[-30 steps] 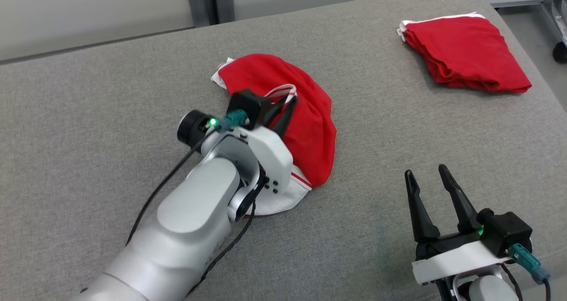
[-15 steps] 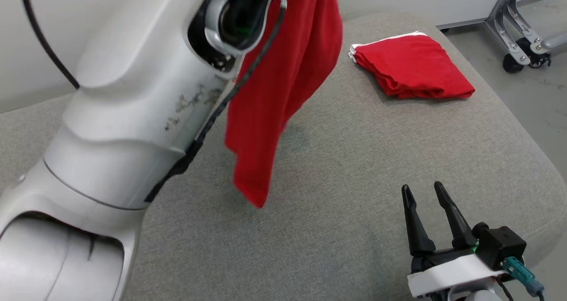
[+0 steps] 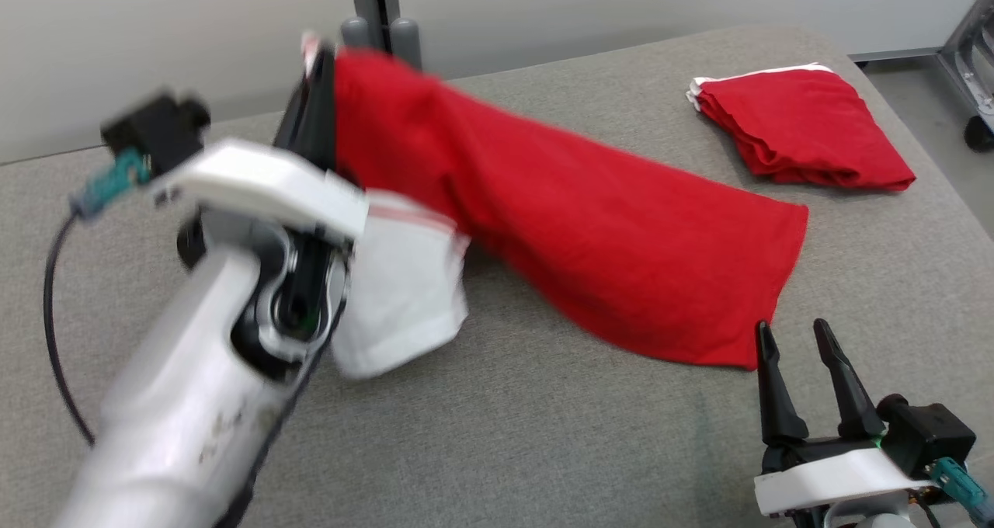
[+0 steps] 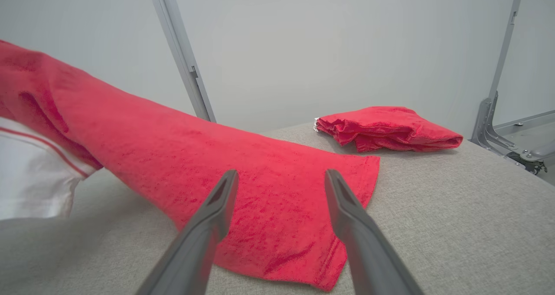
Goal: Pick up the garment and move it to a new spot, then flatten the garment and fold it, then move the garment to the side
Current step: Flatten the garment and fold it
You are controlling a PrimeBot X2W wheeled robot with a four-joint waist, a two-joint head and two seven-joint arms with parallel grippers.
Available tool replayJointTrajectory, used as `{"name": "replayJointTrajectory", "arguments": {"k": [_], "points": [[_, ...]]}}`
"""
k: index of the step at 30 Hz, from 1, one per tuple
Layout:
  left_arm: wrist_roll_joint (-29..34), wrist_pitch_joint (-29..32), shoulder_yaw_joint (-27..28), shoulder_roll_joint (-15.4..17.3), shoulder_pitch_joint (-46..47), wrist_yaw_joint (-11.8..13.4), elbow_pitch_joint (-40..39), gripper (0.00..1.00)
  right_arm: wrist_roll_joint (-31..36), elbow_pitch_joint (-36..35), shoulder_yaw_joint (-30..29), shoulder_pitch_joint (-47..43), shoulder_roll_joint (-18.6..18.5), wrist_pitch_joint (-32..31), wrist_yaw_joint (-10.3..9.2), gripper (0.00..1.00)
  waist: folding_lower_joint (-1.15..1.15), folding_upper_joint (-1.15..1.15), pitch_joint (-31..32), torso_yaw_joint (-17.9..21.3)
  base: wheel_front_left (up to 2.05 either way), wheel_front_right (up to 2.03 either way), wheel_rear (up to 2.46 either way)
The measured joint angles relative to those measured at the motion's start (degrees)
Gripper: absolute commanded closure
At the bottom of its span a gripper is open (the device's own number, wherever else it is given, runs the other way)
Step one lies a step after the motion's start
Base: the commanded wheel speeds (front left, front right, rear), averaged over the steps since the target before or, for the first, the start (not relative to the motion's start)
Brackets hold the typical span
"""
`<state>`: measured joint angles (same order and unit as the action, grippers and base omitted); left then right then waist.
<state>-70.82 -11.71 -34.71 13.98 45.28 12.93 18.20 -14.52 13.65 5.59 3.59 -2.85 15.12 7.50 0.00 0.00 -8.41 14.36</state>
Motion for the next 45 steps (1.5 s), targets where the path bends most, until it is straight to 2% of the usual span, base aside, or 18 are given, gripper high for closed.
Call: {"name": "replayJointTrajectory", "arguments": {"k": [4,8,14,20,22,23,24,25,31,35,38,39,42,45], "points": [[-3.8,-1.5,2.6,3.9,-18.2,2.3,-7.9,1.00,0.3,0.2,-1.6,-1.0,-0.3,0.0,0.00,0.00,0.00,0.00,-1.1,-2.3,0.00,0.00,0.00],[-4.0,-3.0,7.3,7.0,-34.5,3.8,-16.8,1.00,0.4,0.0,-3.3,-1.4,-1.3,0.0,0.00,0.00,0.00,0.00,-1.9,-5.3,0.00,0.00,0.00],[-2.6,-3.3,10.6,7.3,-44.4,4.0,-19.6,1.00,0.5,0.1,-3.2,-1.4,-2.1,0.0,0.00,0.00,0.00,0.00,-2.2,-8.1,0.00,0.00,0.00],[0.3,-3.3,9.3,7.6,-48.6,4.5,-20.1,1.00,0.6,0.2,-3.2,-1.3,-3.3,0.0,0.00,0.00,0.00,0.00,-2.2,-10.4,0.00,0.00,0.00],[1.3,-3.0,8.1,8.0,-48.7,5.2,-19.7,1.00,0.6,0.3,-3.1,-1.3,-3.4,0.0,0.00,0.00,0.00,0.00,-2.2,-10.8,0.00,0.00,0.00],[1.8,-2.5,7.4,8.4,-48.8,5.6,-19.4,0.87,0.7,0.3,-3.0,-1.3,-3.4,0.0,0.00,0.00,0.00,0.00,-2.1,-10.9,0.00,0.00,0.00],[2.8,-1.5,6.2,9.1,-48.9,5.9,-19.1,0.58,0.7,0.3,-2.9,-1.3,-3.4,0.0,0.00,0.00,0.00,0.00,-2.0,-10.9,0.00,0.00,0.00],[3.9,-0.6,5.0,10.0,-49.1,6.4,-18.7,0.00,0.8,0.4,-2.8,-1.4,-3.5,0.0,0.00,0.00,0.00,0.00,-1.9,-10.8,0.00,0.00,0.00],[15.2,-1.4,1.7,15.9,-45.9,10.1,-20.6,0.00,0.8,0.4,-2.1,-1.3,-3.7,0.0,0.00,0.00,0.00,0.00,-1.8,-9.6,0.00,0.00,0.00],[21.4,0.8,0.6,19.8,-37.7,11.3,-24.6,0.00,0.8,0.3,-1.4,-1.3,-3.6,0.0,0.00,0.00,0.00,0.00,-2.2,-8.4,0.00,0.00,0.00],[26.2,4.9,-1.3,22.0,-28.3,10.1,-25.2,0.00,0.7,0.1,-0.9,-0.5,-3.6,0.0,0.00,0.00,0.00,0.00,-3.3,-7.4,0.00,0.00,0.00],[27.6,6.5,-2.2,22.1,-24.6,9.0,-24.8,0.00,0.7,0.0,-0.6,0.1,-3.6,0.0,0.00,0.00,0.00,0.00,-3.8,-7.0,0.00,0.00,0.00],[31.9,11.5,-6.0,20.8,-14.2,6.0,-20.1,0.00,0.5,-0.5,0.4,2.2,-3.7,0.0,0.00,0.00,0.00,0.00,-5.8,-5.8,0.00,0.00,0.00],[35.8,14.1,-9.3,16.8,-4.7,3.3,-12.8,0.00,0.4,-0.9,0.8,3.7,-3.9,0.0,0.00,0.00,0.00,0.00,-8.2,-4.3,0.00,0.00,0.00]]}}
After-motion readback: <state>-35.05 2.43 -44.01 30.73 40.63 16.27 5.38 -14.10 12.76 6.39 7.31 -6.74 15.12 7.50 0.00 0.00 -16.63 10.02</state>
